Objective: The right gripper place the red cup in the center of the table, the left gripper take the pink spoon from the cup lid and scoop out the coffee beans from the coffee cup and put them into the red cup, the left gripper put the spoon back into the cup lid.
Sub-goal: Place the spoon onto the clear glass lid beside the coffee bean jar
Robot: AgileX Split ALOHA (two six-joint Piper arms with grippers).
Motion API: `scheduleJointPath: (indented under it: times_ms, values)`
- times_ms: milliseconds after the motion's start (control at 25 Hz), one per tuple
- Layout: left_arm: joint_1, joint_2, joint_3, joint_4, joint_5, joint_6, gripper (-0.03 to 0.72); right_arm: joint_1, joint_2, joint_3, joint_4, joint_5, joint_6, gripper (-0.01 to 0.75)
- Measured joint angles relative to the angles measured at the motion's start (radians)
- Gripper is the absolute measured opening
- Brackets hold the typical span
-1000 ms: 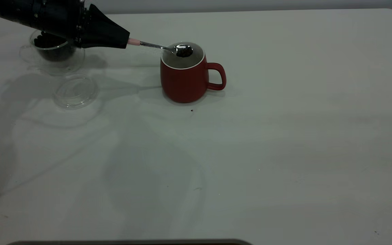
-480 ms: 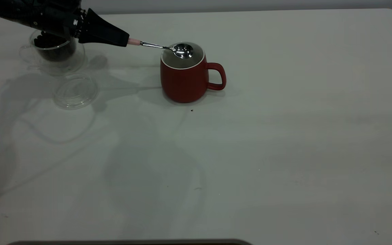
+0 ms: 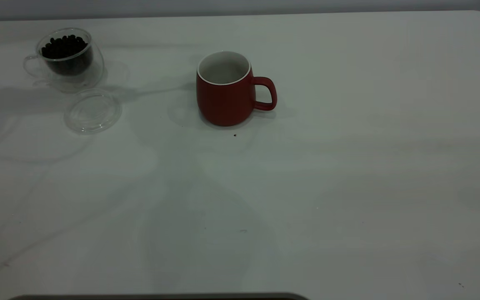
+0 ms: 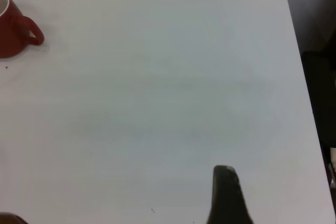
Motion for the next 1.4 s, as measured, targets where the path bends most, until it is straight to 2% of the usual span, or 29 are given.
scheduleJointPath:
  times_ms: [120,240,480,680,880,1160,1400]
  values:
    - [0.058,-0.064,0.011,0.08,0.0,-0.125,0.119,0.0,0.0,0.0,0.0,0.0,0.0,0.535]
    - [0.124,-0.106,0.074,0.118,0.0,-0.168,0.119,0.0,0.0,0.0,0.0,0.0,0.0,0.535]
    - [0.249,-0.077,0.27,0.134,0.0,-0.089,0.119,0.0,0.0,0.0,0.0,0.0,0.0,0.535]
    - [0.319,0.018,0.316,0.067,-0.005,-0.039,0.119,0.0,0.0,0.0,0.0,0.0,0.0,0.535]
    - [0.33,0.115,0.317,0.023,-0.017,0.003,0.119,0.0,0.0,0.0,0.0,0.0,0.0,0.535]
    - [0.33,0.207,0.317,-0.08,-0.093,0.063,0.119,0.0,0.0,0.0,0.0,0.0,0.0,0.535]
    - [0.33,0.21,0.317,-0.088,-0.184,0.085,0.119,0.0,0.0,0.0,0.0,0.0,0.0,0.535]
